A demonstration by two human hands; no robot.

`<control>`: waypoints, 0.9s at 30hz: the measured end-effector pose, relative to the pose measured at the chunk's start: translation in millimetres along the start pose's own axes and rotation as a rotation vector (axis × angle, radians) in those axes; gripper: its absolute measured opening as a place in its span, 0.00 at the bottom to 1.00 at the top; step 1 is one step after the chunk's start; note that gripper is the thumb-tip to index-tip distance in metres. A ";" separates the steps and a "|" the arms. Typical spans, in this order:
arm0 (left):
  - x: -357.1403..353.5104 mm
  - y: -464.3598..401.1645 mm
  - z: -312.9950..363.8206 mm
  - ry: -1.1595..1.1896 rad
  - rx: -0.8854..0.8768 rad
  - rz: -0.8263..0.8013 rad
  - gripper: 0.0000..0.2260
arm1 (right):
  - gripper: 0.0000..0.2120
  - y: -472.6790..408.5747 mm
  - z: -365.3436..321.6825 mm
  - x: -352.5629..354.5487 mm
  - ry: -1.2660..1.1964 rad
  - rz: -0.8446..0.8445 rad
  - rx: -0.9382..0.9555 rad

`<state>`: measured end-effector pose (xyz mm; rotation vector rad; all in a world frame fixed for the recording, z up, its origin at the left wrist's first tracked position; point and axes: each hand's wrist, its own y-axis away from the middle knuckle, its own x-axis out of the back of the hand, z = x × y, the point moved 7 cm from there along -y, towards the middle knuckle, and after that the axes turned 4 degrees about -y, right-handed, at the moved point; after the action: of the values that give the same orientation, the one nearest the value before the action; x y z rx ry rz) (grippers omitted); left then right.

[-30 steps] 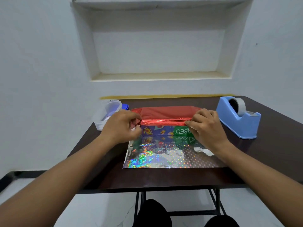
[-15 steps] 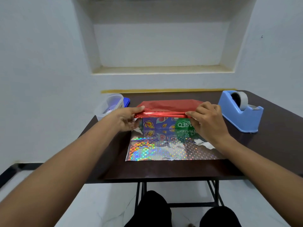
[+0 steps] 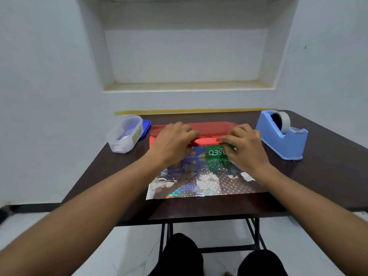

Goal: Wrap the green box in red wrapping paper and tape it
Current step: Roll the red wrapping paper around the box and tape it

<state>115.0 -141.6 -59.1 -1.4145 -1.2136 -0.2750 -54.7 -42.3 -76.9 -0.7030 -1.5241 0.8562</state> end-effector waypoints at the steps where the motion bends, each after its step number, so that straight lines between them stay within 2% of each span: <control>1: -0.2 0.9 0.7 0.014 -0.008 0.040 0.14 | 0.07 0.4 -1.1 1.1 0.008 0.002 0.005; 5: -0.7 15.3 0.4 0.070 0.000 0.142 0.11 | 0.08 -1.7 -11.2 -0.5 0.039 -0.052 0.094; 8: 5.0 18.2 6.5 0.079 -0.008 0.214 0.10 | 0.15 -6.5 -15.4 -1.8 0.100 -0.096 0.124; 12: 6.7 20.8 9.2 0.025 -0.038 0.279 0.11 | 0.10 -6.8 -16.9 -3.1 0.147 -0.055 0.140; 15: 8.7 23.6 11.4 -0.039 -0.092 0.323 0.06 | 0.12 -4.5 -16.1 -2.2 0.141 -0.032 0.144; 17: 11.4 25.5 12.6 -0.068 -0.130 0.349 0.06 | 0.12 -2.6 -16.6 0.2 0.123 -0.018 0.160; 22: 13.5 32.3 19.6 -0.118 -0.217 0.339 0.05 | 0.09 1.6 -19.2 3.8 0.123 0.014 0.174; 27: 8.9 39.6 18.2 -0.131 -0.246 0.316 0.08 | 0.11 2.0 -16.3 1.7 0.110 0.004 0.178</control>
<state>140.9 -112.7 -80.9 -1.8370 -1.0666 -0.1150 -38.8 -37.8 -77.1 -0.6125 -1.3305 0.9282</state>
